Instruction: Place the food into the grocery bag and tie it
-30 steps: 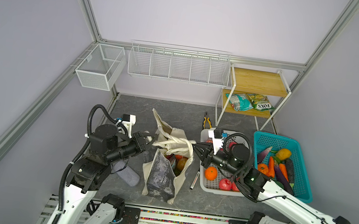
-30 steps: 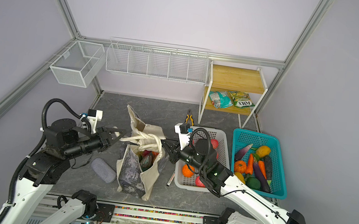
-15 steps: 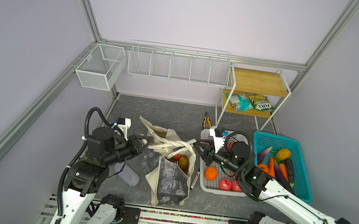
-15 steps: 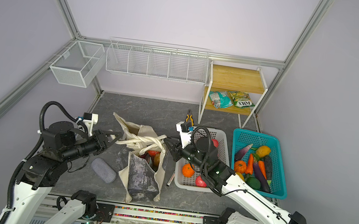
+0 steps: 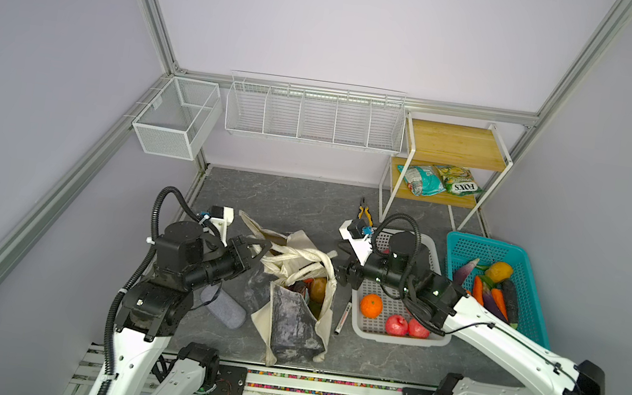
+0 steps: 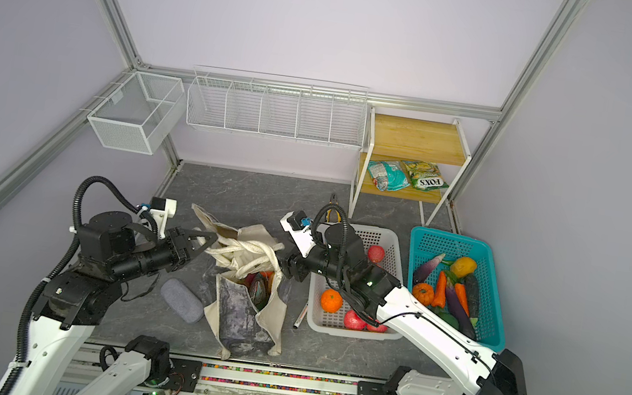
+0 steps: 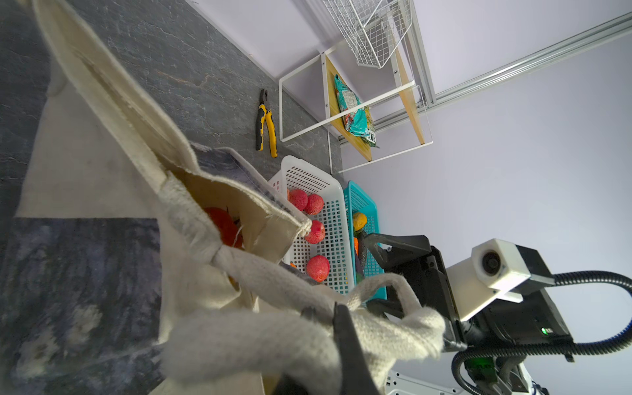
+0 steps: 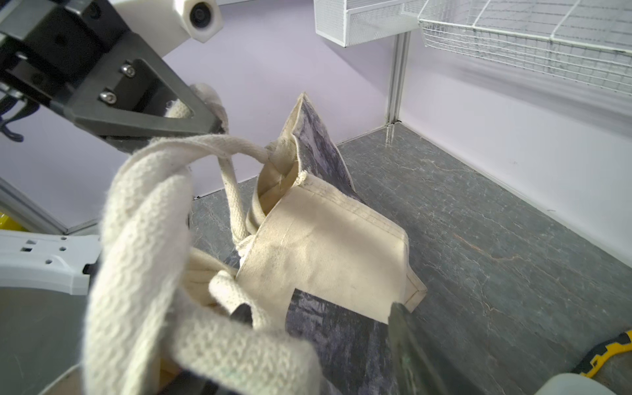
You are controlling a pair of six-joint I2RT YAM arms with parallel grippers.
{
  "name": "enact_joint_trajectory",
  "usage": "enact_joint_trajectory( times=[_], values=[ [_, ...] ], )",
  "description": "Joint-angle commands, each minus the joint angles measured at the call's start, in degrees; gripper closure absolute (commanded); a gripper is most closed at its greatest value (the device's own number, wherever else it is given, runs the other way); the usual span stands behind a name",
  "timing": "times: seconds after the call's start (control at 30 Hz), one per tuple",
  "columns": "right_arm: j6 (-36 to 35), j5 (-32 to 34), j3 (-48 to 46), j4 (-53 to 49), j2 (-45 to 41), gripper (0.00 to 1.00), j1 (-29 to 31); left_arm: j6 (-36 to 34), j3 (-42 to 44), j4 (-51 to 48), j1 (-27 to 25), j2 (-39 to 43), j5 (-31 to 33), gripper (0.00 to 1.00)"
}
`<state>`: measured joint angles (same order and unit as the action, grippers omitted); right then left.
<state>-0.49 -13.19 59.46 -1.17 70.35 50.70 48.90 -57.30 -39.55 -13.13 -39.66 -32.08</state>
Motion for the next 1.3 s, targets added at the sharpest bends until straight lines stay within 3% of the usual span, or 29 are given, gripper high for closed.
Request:
enact_joint_trajectory(
  times=[0.0,0.17,0.37,0.57,0.73,0.9,1.1,1.27],
  values=[
    [-7.6,-2.6,1.6,-0.4,0.9,0.30,0.9,-1.0,0.8,0.8,0.1,-0.2,-2.0,1.00],
    [-13.3,-3.3,4.5,-1.4,2.8,0.27,0.9,-1.2,1.0,0.8,0.1,-0.3,-2.2,1.00],
    [-17.6,-8.1,7.4,-3.1,4.7,0.32,1.3,-1.2,1.6,1.0,0.1,-0.3,-2.2,1.00],
    [-19.1,-11.9,8.7,-4.1,5.3,0.44,2.1,-1.0,2.4,1.7,0.1,-0.7,-2.0,1.00],
    [-19.1,-12.1,10.2,-4.8,5.3,0.71,2.6,-0.8,3.2,1.8,0.1,-0.8,-1.3,1.00],
    [-19.1,-10.1,11.2,-5.9,4.7,0.93,2.8,-1.3,3.3,0.8,0.1,-0.7,0.0,1.00],
    [-13.8,-1.7,9.1,-4.6,2.5,0.93,0.9,-3.8,1.1,-4.6,0.1,0.2,6.4,1.00],
    [-1.8,6.7,2.7,1.4,-1.7,0.93,-4.4,-5.2,-0.9,-10.6,0.1,1.5,16.8,1.00]
  ],
)
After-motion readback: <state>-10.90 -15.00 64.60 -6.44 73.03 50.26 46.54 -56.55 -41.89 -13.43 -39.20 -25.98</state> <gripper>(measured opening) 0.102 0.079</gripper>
